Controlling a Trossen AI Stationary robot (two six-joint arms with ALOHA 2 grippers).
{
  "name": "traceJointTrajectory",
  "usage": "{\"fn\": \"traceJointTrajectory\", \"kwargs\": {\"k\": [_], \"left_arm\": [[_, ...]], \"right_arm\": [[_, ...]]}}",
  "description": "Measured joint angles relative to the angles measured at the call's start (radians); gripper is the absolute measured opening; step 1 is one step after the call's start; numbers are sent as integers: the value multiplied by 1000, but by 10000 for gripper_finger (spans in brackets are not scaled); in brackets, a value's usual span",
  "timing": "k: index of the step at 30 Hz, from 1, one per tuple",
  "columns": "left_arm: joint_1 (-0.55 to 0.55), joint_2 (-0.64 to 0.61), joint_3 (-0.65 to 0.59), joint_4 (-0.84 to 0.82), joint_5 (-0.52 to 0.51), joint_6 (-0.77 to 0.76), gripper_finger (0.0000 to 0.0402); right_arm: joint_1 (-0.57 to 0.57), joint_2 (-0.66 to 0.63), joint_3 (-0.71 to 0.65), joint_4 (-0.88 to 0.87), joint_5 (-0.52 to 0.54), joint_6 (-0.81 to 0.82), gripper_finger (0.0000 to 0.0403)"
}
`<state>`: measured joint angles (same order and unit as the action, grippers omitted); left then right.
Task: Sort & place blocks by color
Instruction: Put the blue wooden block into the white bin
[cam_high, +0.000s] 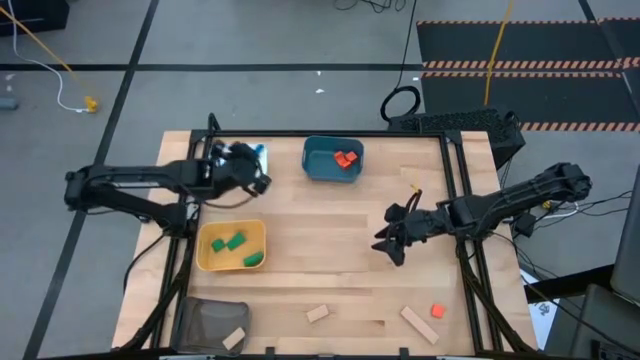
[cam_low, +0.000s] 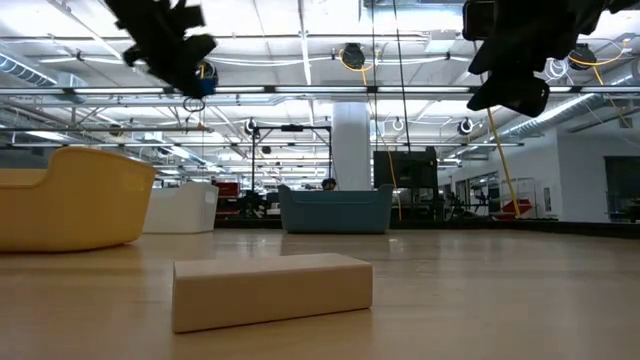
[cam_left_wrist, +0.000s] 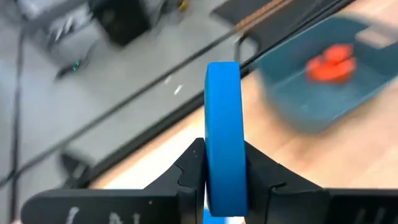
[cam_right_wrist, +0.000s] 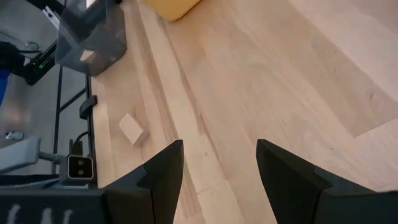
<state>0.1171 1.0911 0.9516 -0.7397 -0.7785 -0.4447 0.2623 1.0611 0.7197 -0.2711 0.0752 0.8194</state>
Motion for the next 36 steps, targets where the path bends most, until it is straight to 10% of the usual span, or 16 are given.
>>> {"fn": "traceJointTrajectory", "kwargs": {"k": [9,36], "left_arm": [[140,5,0,-339,121,-290,69],[252,312,-1,-197,213,-252,71]], "right_arm": [[46,6,0,2,1,50,192],[242,11,0,4,189,157,192]]}}
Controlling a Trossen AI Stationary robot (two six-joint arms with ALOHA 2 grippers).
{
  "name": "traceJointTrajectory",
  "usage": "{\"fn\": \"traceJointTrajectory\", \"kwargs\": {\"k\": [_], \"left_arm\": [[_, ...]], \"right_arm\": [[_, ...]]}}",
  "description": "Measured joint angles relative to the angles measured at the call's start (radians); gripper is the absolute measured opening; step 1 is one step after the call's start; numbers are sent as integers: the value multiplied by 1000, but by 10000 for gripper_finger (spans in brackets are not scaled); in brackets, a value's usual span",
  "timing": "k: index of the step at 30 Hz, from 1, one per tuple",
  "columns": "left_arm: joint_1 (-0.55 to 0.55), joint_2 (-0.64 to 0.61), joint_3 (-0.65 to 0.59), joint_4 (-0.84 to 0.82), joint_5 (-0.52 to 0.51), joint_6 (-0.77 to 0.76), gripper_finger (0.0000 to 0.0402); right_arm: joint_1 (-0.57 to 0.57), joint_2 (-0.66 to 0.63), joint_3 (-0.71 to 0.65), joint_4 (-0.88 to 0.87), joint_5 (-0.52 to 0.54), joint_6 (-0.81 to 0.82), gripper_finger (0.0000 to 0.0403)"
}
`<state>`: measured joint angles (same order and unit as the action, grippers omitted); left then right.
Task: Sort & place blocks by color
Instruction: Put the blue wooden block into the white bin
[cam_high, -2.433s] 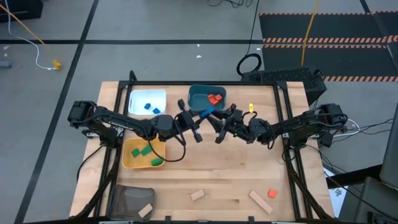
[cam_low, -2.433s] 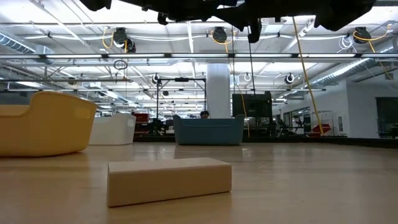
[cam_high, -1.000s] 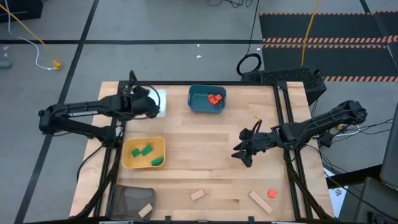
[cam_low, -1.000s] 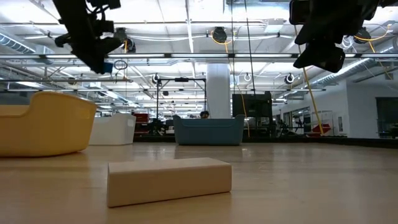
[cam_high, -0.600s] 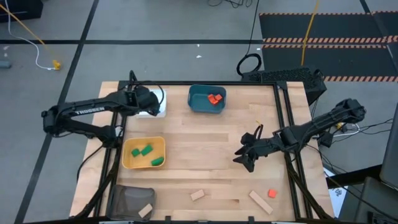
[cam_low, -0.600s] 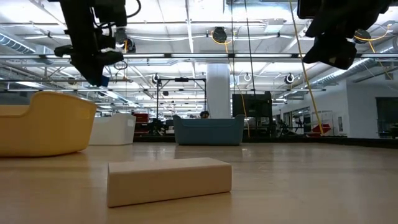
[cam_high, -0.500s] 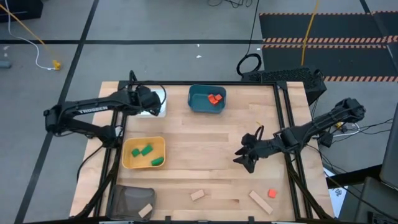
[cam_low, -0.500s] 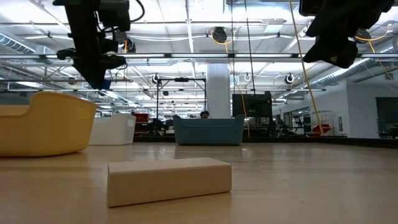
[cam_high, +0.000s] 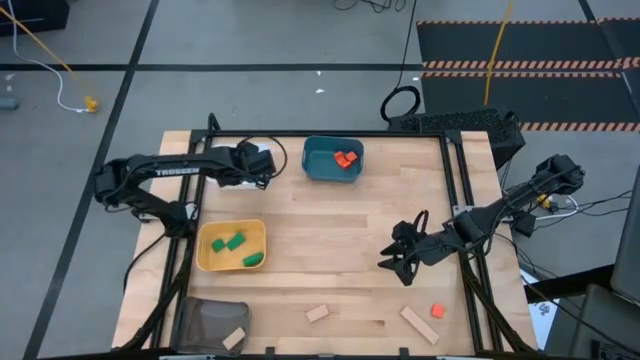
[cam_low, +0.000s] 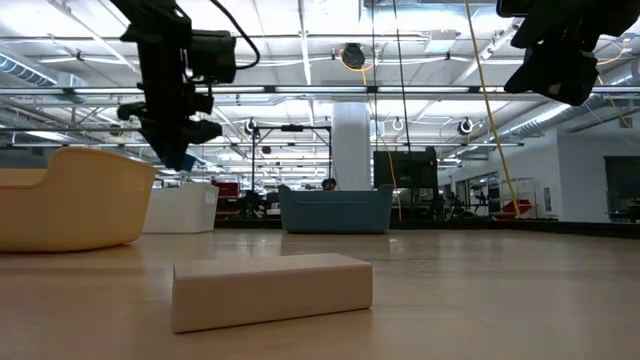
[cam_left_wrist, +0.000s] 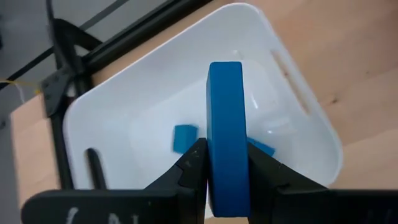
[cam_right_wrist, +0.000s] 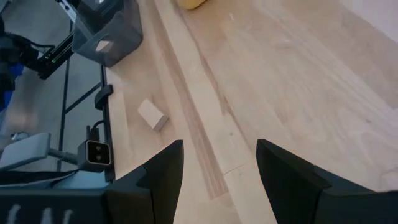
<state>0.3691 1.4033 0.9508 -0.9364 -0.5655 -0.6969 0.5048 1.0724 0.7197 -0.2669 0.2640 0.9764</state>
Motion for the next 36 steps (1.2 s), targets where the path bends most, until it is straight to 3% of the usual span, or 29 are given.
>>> {"fn": "traceJointTrajectory", "kwargs": {"k": [27,36], "left_arm": [[24,50,0,-3,43,39,74],[23,50,0,-3,54,52,119]], "right_arm": [[22,85,-1,4,-3,37,192],[21,85,-1,5,-3,37,192]]}}
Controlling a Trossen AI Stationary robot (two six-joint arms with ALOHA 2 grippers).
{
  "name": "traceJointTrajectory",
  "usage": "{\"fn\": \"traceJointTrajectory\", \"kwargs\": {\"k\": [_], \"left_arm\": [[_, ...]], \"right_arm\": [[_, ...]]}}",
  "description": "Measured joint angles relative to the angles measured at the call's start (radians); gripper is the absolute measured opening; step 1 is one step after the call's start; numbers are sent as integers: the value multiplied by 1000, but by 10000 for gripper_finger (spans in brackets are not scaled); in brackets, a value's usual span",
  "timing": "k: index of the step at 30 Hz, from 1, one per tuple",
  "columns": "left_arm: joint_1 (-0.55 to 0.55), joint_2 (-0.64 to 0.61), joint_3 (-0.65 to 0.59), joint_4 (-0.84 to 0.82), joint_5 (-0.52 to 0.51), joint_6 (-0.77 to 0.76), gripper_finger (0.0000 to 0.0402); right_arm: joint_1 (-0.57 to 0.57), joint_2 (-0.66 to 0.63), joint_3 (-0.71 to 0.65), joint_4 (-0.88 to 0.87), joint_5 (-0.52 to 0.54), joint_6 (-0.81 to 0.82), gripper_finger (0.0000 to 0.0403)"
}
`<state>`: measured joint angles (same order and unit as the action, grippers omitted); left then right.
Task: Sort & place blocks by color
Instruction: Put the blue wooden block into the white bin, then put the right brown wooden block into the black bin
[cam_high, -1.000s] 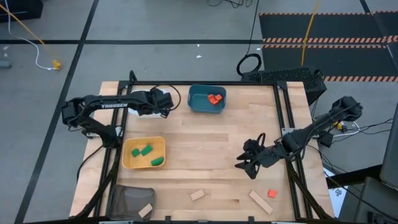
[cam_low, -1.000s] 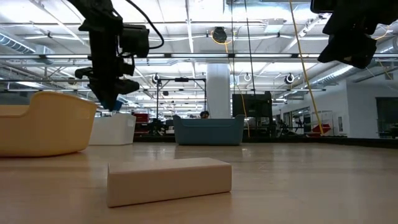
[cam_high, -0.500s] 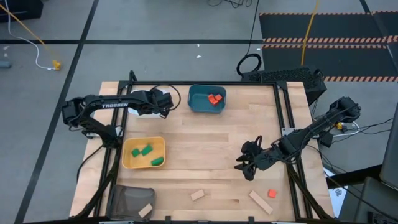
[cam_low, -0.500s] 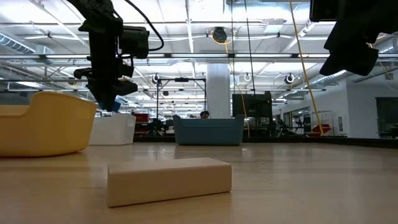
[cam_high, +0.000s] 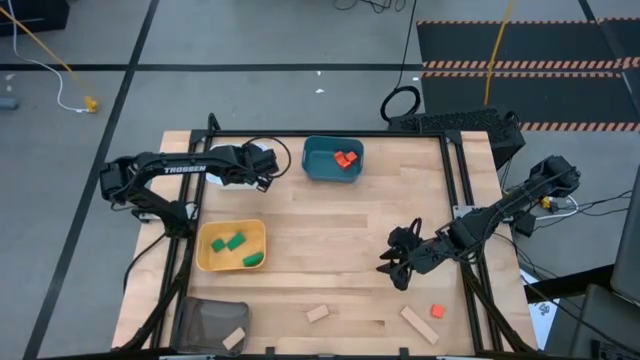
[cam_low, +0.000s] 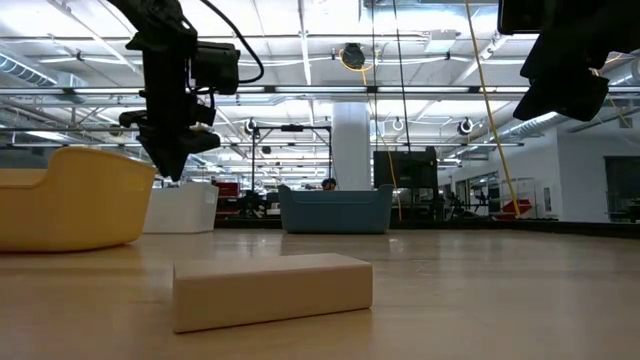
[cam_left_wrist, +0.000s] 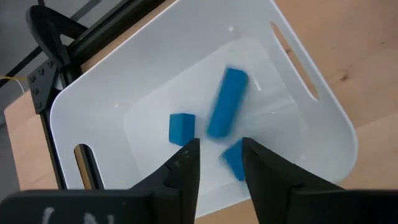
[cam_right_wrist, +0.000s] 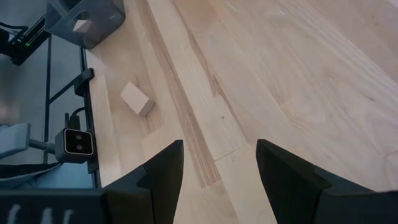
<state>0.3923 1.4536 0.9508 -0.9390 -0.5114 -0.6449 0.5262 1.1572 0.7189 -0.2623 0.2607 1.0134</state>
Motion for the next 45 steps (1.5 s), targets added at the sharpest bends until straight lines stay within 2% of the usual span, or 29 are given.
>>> {"fn": "traceJointTrajectory", "kwargs": {"k": [3,6,11,16,20,25,31,36,45], "left_arm": [[0,0,0,0,0,-5,133],[0,0,0,0,0,-1,141],[-2,-36,0,13,18,24,143],[-36,-121,0,46,30,24,143],[-99,-193,0,103,68,47,143],[-205,-254,1,164,68,48,143],[-327,-270,1,273,66,77,143],[-407,-269,1,341,66,105,143],[-485,-269,1,361,65,90,143]], "right_arm": [[0,0,0,0,-1,16,192],[0,-5,0,0,-8,112,192],[0,-30,0,-1,-125,235,192],[20,-38,0,-6,-182,349,192],[67,-31,0,-5,-186,463,192],[141,12,0,-8,-187,628,192],[205,84,0,-48,-194,761,192],[233,158,0,-60,-284,827,192],[249,282,0,-48,-368,834,192]]}}
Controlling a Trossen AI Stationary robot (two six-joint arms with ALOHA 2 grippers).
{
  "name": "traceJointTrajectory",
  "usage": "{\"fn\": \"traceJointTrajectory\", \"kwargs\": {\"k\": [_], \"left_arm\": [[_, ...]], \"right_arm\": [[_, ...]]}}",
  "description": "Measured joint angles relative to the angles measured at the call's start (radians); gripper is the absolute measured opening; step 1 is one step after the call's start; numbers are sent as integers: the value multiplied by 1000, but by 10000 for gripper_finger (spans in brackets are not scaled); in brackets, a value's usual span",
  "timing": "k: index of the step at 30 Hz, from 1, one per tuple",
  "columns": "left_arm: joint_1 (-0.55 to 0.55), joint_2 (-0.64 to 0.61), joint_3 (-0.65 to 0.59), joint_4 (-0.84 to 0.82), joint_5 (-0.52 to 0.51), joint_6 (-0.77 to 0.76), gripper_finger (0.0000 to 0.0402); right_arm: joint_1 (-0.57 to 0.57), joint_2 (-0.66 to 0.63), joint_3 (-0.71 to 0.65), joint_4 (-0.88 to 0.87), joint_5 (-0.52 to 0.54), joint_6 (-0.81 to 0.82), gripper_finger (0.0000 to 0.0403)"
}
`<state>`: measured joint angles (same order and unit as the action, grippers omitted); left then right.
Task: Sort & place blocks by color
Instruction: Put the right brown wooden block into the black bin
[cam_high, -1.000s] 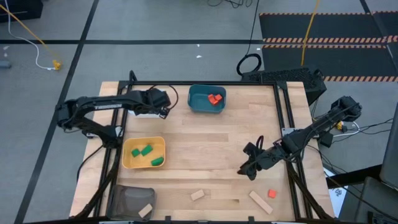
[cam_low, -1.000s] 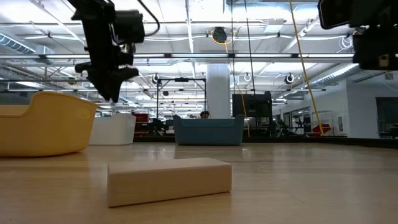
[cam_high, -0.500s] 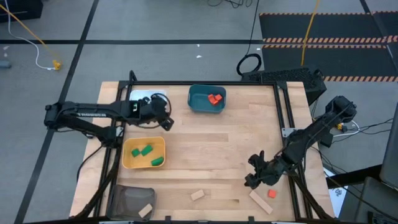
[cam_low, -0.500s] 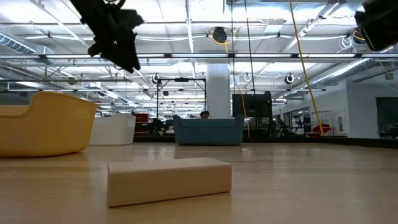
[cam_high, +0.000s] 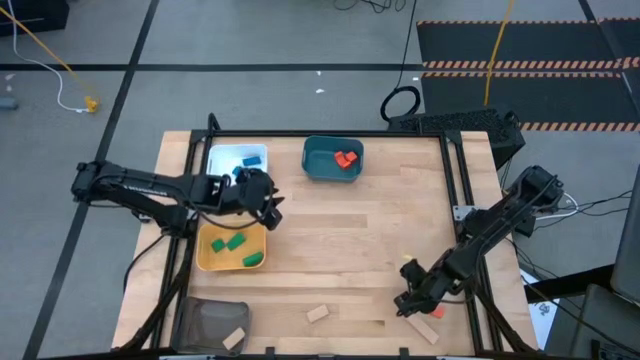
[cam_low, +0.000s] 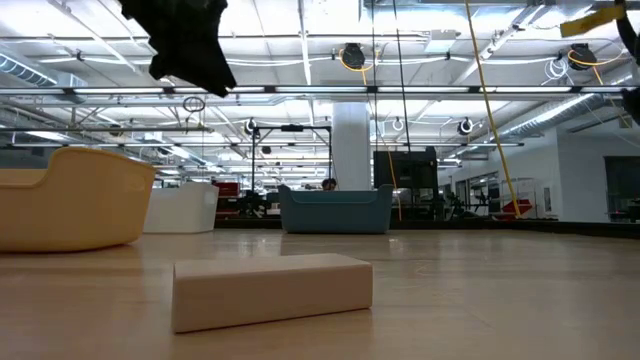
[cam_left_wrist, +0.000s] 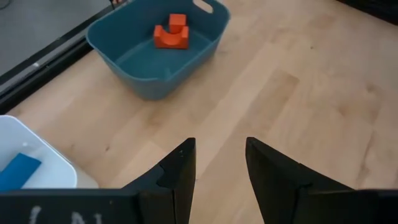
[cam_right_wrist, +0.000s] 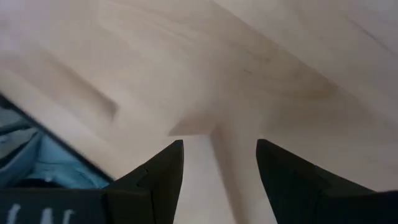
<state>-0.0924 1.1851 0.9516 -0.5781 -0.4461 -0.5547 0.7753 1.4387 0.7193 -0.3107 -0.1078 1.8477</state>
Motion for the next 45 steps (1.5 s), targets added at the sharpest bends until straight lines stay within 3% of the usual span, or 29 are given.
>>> {"fn": "traceJointTrajectory", "kwargs": {"k": [10,17,38,45], "left_arm": [[-49,0,0,0,-11,-25,143],[-68,0,0,-1,-28,-31,143],[-68,0,0,-1,-39,-51,143],[-68,0,0,-1,-40,-61,143]], "right_arm": [[20,52,0,148,-21,-1,192],[26,52,0,142,25,-4,192],[32,66,-11,253,36,-180,192],[32,62,-93,331,37,-69,192]]}}
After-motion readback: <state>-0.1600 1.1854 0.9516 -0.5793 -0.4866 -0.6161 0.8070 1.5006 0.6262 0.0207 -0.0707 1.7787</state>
